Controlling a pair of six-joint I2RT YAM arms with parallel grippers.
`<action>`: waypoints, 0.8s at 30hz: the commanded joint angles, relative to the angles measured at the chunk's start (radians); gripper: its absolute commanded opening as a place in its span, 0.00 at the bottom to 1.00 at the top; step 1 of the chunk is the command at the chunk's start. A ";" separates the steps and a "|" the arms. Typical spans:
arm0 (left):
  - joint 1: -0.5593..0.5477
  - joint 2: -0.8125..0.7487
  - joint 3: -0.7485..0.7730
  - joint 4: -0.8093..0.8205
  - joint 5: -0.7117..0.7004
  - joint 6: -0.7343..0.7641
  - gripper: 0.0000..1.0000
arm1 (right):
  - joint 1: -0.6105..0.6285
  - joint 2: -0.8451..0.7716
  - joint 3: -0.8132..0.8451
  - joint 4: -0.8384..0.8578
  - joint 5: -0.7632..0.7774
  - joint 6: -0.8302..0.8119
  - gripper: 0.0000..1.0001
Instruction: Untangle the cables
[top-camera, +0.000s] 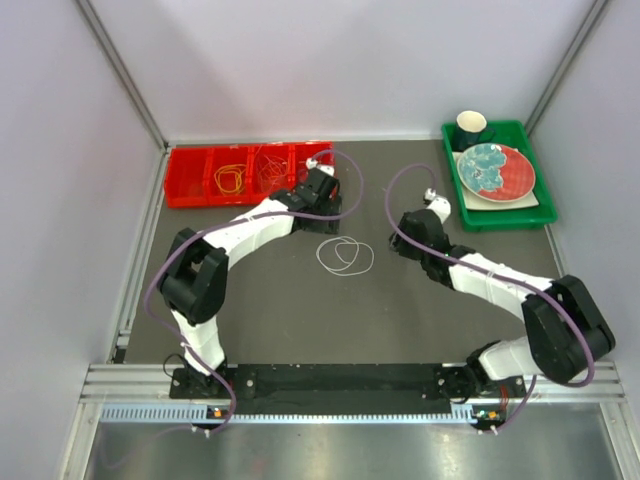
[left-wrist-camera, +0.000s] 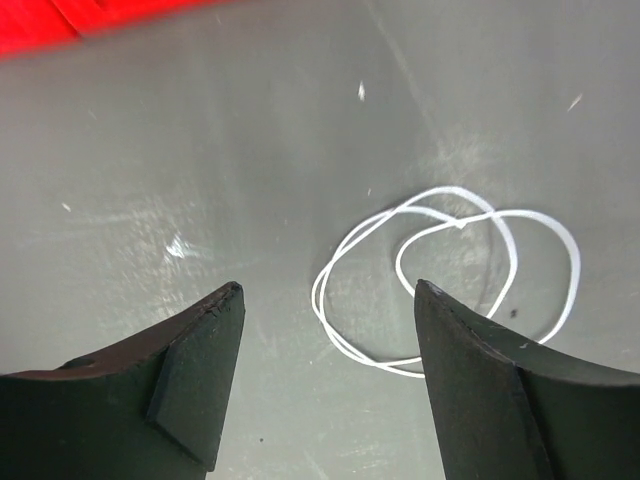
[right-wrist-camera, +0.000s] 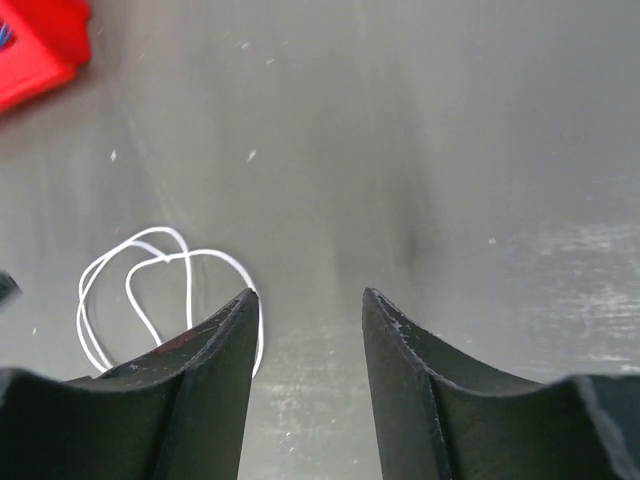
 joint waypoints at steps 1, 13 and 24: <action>-0.010 0.028 -0.038 0.013 0.006 -0.027 0.70 | -0.019 -0.006 0.015 0.086 -0.016 0.049 0.46; -0.030 0.082 -0.120 0.045 0.014 -0.067 0.50 | -0.019 0.037 0.054 0.062 -0.042 0.041 0.46; -0.028 0.137 -0.101 0.033 -0.021 -0.084 0.00 | -0.020 0.047 0.060 0.060 -0.053 0.037 0.46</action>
